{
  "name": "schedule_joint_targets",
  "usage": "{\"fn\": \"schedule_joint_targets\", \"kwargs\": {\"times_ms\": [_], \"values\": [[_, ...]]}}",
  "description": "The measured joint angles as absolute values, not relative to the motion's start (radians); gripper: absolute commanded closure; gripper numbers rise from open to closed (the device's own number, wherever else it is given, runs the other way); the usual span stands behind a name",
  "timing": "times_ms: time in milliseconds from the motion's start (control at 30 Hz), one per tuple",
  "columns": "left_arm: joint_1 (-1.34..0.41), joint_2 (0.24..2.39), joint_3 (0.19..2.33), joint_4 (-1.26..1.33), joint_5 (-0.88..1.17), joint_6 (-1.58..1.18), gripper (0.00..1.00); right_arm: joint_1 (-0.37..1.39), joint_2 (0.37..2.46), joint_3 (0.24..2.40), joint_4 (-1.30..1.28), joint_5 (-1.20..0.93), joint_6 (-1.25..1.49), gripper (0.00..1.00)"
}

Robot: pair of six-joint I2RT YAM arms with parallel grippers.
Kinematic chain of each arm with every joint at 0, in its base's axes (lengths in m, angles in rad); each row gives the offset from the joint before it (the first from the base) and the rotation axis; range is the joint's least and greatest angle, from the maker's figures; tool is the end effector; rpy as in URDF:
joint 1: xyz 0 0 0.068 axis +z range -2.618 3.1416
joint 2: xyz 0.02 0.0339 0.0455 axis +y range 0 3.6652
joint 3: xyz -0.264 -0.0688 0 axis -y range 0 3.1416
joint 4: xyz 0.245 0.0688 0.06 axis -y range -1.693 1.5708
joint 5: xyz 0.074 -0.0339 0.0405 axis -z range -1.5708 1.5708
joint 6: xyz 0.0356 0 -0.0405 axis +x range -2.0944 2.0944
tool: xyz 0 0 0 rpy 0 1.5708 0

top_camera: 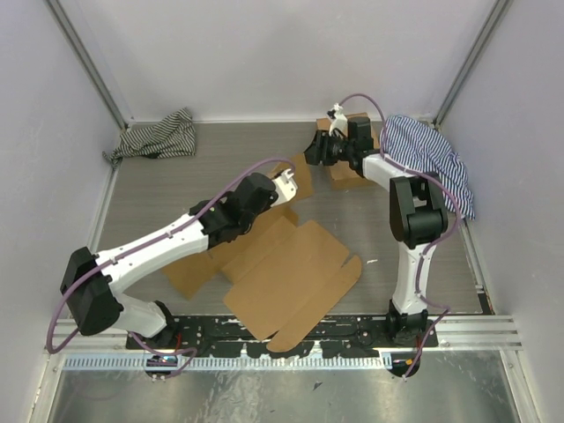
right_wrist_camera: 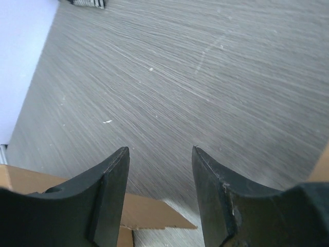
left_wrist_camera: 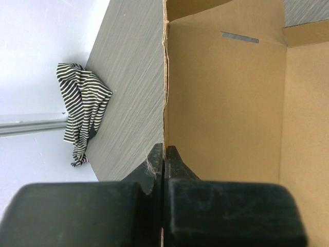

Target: Fold the paper box

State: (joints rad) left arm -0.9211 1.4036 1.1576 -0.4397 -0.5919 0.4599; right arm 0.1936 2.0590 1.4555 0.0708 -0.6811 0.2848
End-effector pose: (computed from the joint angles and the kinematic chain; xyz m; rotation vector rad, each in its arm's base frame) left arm 0.2024 -0.2336 0.3068 1.1186 1.8369 0.4013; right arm 0.4541 0.1119 0.2054 -0.3265 2.1015 0.9997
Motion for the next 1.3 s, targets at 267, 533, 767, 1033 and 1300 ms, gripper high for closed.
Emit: {"fn": "schedule_joint_targets", "kwargs": {"times_ms": [267,533,767,1033,1300], "values": [[-0.926,1.459,1.192,-0.46,-0.608,0.46,1.0,0.192,2.106,1.468,0.133,-0.867,0.293,0.45],[-0.948,1.509,1.224,-0.48,-0.667,0.463,1.0,0.191,1.927,1.225,0.092,-0.914,0.212,0.43],[-0.988,1.536,1.24,-0.492,-0.715,0.462,1.0,0.191,1.761,1.089,0.084,-0.933,0.149,0.37],[-1.032,1.56,1.267,-0.519,-0.745,0.443,1.0,0.196,1.706,1.018,0.076,-0.97,0.071,0.34],[-1.065,1.606,1.278,-0.53,-0.829,0.443,1.0,0.229,1.695,0.939,0.13,-0.945,0.06,0.33]]}}
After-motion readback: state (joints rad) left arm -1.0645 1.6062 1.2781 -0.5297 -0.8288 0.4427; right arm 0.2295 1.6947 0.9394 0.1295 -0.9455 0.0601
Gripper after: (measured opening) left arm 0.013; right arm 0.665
